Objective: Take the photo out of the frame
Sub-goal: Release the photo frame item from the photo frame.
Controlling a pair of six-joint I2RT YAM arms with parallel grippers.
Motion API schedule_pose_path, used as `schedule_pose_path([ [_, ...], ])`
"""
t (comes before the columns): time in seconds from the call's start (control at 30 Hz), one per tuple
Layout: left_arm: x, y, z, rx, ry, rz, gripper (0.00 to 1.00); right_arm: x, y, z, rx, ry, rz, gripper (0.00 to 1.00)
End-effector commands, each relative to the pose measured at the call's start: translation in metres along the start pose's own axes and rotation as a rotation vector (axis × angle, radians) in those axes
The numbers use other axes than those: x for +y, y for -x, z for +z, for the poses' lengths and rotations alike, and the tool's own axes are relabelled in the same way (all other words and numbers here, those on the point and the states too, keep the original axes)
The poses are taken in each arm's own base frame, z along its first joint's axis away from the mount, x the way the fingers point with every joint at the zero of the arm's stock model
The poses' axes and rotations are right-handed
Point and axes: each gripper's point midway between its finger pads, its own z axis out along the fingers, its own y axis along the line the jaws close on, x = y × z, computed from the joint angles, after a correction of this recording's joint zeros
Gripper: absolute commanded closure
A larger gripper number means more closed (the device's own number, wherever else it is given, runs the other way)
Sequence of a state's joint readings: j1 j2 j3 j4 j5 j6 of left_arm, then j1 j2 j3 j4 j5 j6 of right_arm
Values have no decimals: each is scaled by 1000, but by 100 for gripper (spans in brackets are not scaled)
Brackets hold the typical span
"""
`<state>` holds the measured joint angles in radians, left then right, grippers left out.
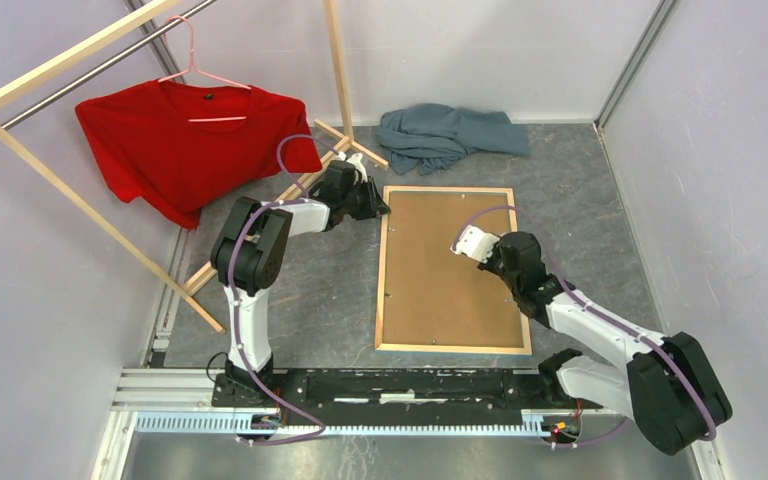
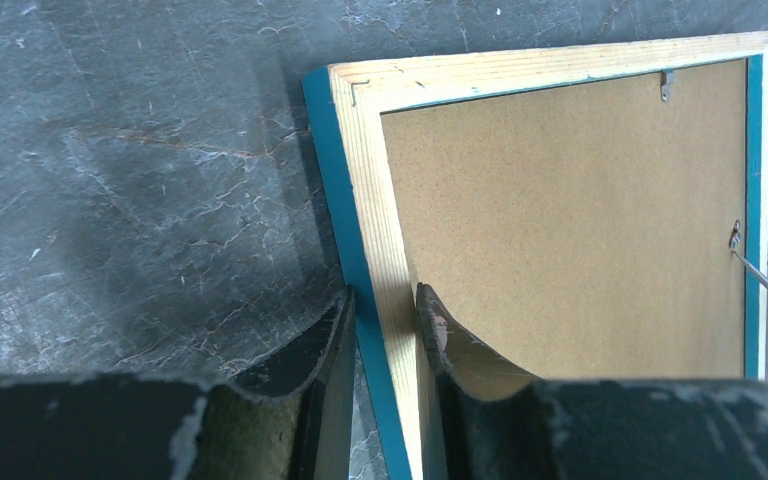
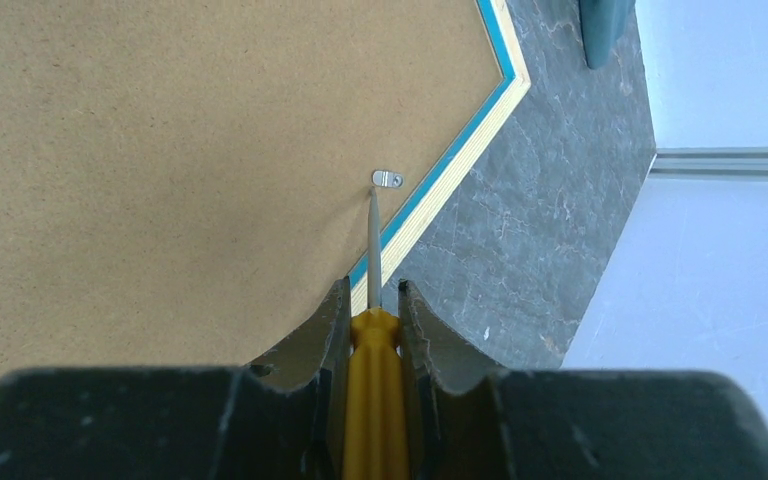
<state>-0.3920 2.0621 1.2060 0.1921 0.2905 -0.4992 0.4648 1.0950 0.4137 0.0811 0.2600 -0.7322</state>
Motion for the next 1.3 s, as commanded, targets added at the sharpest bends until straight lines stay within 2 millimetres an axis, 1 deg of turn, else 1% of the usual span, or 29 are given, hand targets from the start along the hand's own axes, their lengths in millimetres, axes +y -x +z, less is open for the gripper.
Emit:
schedule_pose_path([
  [0.0, 29, -38, 6, 109, 83, -59, 95, -5, 7, 3, -22, -35, 10, 100],
  [0.4, 30, -38, 7, 112, 84, -61, 95, -9, 12, 8, -18, -53, 0, 100],
  [0.77, 29, -37, 7, 109, 78, -57, 95, -3, 15, 10, -17, -34, -13, 100],
  [0.83, 26, -35, 6, 108, 68, -52, 95, -4, 18, 7, -36, -32, -7, 100],
  [1.07, 11, -16, -2, 70, 32, -14, 94, -6, 38, -11, -172, -21, 17, 100],
  [1.17, 8, -11, -5, 56, 27, 2, 94, -2, 46, -15, -219, 11, 15, 100],
  [1.27, 8, -12, -4, 61, 25, 1, 92, 5, 62, -19, -285, 76, 16, 100],
])
